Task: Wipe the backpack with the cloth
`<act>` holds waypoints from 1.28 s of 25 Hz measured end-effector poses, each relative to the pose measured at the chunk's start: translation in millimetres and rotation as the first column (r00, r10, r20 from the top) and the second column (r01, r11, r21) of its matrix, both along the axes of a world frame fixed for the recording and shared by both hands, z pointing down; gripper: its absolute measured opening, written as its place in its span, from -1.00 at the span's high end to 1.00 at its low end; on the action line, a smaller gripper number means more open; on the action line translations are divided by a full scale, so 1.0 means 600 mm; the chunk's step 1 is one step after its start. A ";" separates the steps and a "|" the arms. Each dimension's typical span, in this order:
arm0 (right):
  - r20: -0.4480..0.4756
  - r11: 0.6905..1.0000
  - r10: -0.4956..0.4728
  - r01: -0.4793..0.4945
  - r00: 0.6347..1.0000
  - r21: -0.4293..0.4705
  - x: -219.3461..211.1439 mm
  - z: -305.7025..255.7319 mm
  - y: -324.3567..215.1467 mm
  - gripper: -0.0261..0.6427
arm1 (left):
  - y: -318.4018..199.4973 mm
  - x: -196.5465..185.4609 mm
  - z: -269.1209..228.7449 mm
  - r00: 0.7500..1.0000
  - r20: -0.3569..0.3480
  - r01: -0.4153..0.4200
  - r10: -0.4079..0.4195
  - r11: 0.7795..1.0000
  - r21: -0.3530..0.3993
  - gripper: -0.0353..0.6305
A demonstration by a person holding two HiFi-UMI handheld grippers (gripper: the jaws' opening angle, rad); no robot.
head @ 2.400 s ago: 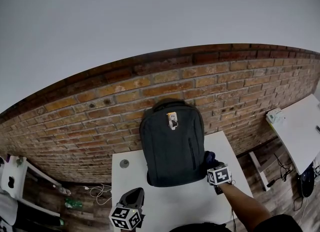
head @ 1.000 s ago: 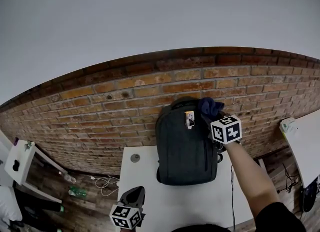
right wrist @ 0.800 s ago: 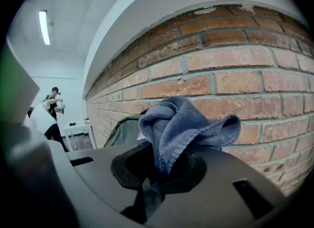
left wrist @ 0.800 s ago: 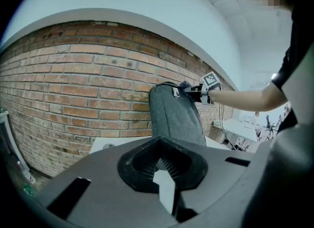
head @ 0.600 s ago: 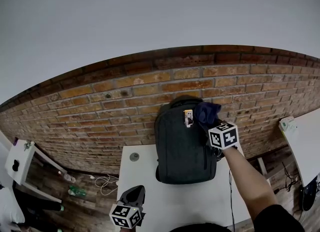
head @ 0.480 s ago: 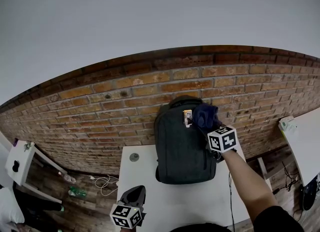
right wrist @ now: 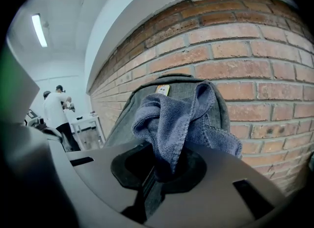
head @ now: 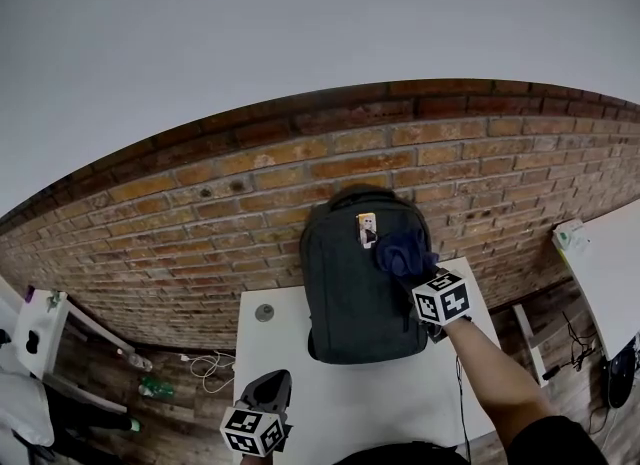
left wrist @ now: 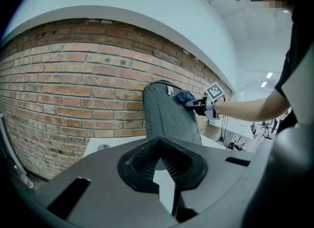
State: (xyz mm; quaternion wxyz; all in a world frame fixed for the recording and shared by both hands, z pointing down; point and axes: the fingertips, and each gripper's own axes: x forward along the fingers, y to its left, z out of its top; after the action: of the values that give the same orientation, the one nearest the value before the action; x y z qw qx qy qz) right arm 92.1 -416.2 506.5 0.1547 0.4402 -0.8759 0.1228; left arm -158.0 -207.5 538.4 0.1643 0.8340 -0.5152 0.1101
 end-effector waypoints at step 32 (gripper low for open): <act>-0.166 0.970 -0.119 0.080 0.979 -0.229 0.017 0.288 0.249 0.81 | -0.020 0.028 0.008 0.997 -0.011 -0.079 0.079 0.997 -0.006 0.92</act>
State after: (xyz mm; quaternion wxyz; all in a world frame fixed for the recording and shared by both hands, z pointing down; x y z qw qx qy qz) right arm 102.2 -266.7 679.4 0.2864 0.3848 -0.8605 0.1716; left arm -141.3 -219.4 542.9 0.1652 0.8537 -0.4805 0.1139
